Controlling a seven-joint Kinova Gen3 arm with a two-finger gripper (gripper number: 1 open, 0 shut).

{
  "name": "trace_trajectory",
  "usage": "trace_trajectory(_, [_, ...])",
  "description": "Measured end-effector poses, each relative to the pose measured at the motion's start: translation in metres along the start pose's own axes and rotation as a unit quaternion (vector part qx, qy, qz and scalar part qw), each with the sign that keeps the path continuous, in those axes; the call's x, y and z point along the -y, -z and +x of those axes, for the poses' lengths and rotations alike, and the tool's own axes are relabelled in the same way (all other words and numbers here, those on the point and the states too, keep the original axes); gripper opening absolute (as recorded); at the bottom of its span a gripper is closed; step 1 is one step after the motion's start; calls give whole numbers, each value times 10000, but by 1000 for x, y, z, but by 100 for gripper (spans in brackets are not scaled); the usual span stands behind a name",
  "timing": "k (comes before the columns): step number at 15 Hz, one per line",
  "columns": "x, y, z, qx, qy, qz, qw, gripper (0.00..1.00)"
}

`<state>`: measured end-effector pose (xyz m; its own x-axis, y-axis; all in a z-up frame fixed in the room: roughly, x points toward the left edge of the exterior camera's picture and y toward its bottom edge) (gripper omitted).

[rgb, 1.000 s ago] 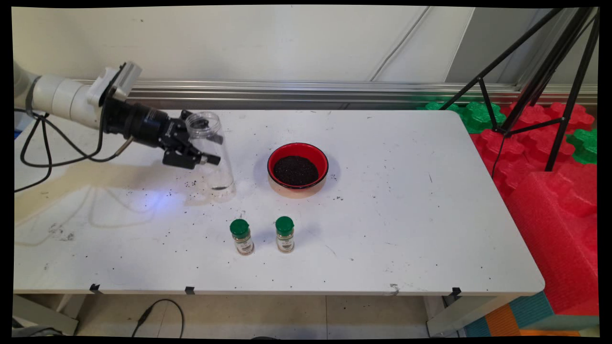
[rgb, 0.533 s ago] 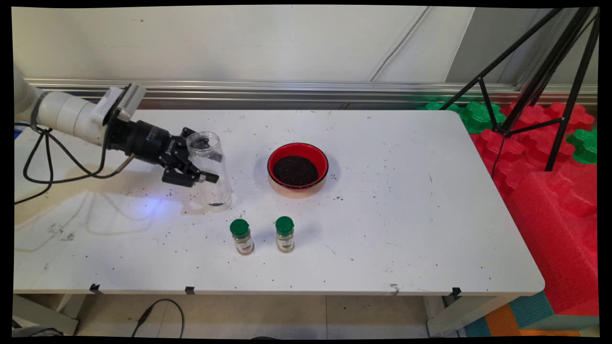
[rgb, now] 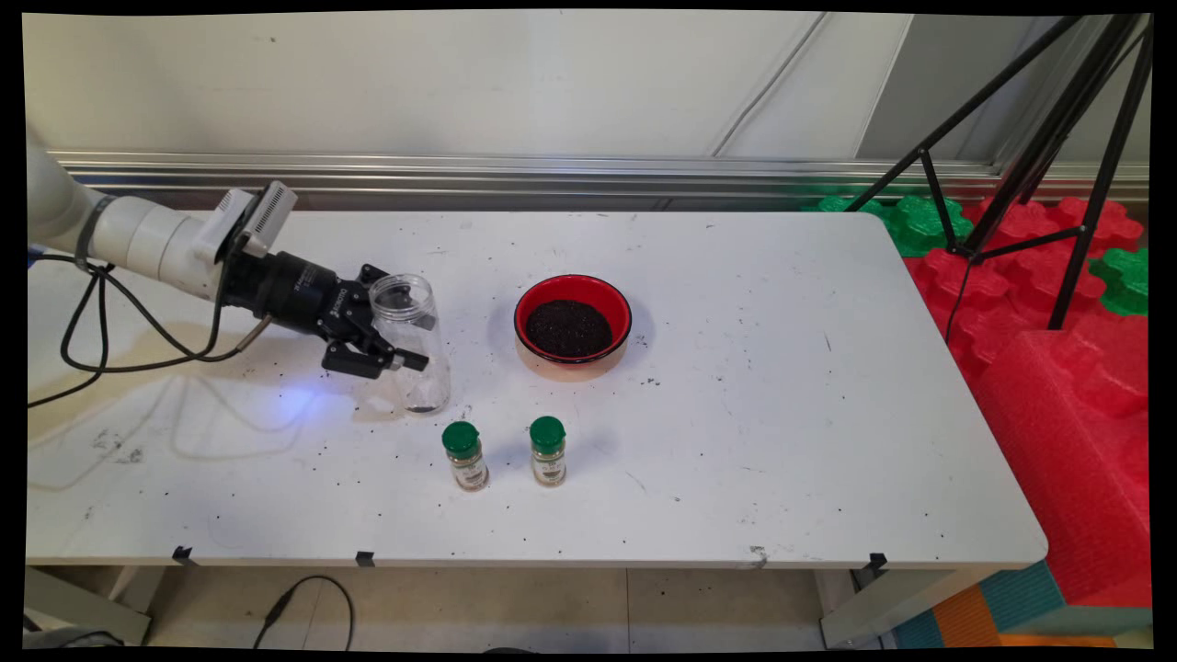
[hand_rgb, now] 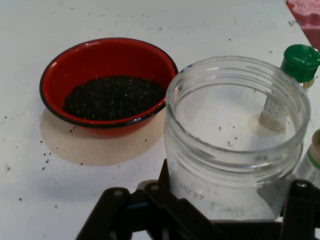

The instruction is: Place the picked object on the table

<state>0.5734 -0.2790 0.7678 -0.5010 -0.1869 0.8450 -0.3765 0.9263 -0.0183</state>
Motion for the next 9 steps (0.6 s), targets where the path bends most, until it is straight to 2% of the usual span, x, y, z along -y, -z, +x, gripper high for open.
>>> trace_trajectory(6, [-2,-9,-6,42,-23,-14,10000,0])
trace_trajectory(7, [-2,-9,-6,48,-25,-13,10000,100])
trace_trajectory(9, [-3,-11,-8,64,-32,-2,10000,100])
